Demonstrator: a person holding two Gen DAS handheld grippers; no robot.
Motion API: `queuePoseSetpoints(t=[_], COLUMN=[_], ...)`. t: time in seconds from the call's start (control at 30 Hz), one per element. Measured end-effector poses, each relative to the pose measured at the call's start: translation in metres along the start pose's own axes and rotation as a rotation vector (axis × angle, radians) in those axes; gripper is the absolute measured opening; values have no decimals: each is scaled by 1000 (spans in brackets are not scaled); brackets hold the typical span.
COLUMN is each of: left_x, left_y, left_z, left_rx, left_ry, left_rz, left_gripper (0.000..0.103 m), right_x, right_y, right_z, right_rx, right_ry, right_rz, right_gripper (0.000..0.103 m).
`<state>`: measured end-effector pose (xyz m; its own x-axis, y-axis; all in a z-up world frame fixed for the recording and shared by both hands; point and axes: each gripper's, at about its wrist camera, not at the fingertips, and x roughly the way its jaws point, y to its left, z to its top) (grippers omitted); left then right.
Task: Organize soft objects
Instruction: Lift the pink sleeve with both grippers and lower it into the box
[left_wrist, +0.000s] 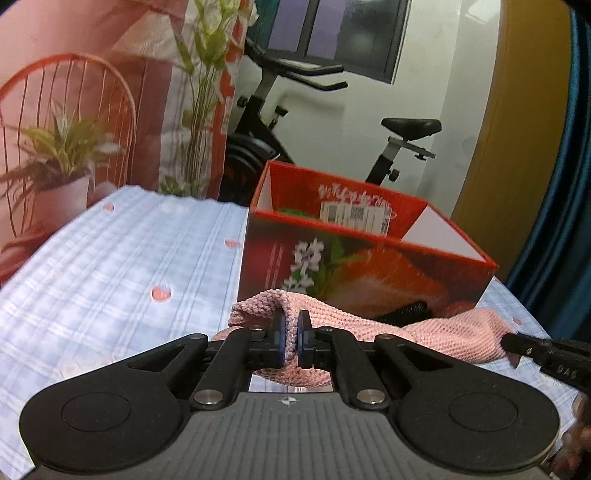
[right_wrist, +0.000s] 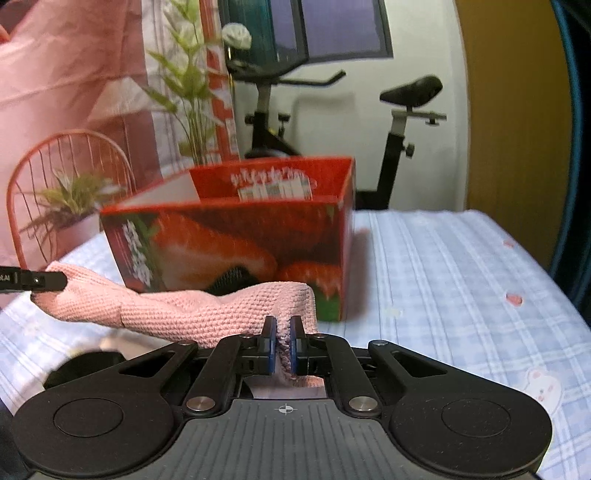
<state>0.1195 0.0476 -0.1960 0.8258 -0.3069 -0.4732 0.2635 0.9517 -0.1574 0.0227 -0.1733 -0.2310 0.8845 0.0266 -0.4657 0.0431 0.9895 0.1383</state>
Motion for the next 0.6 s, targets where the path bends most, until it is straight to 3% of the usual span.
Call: queuePoseSetpoints(t=[0.37,0.6], left_x=[-4,26], left_y=[-7,-16], left_z=[66,108], left_rx=[90,109], left_ry=[-89,-92], left_rz=[-22,-27], left_gripper=[7,7], right_x=[-19,-8], right_y=[9,11], right_z=[58,113], right_rx=[-69,-129], right_ry=[-125,-187], right_rz=[21,8], right_gripper=[7,7])
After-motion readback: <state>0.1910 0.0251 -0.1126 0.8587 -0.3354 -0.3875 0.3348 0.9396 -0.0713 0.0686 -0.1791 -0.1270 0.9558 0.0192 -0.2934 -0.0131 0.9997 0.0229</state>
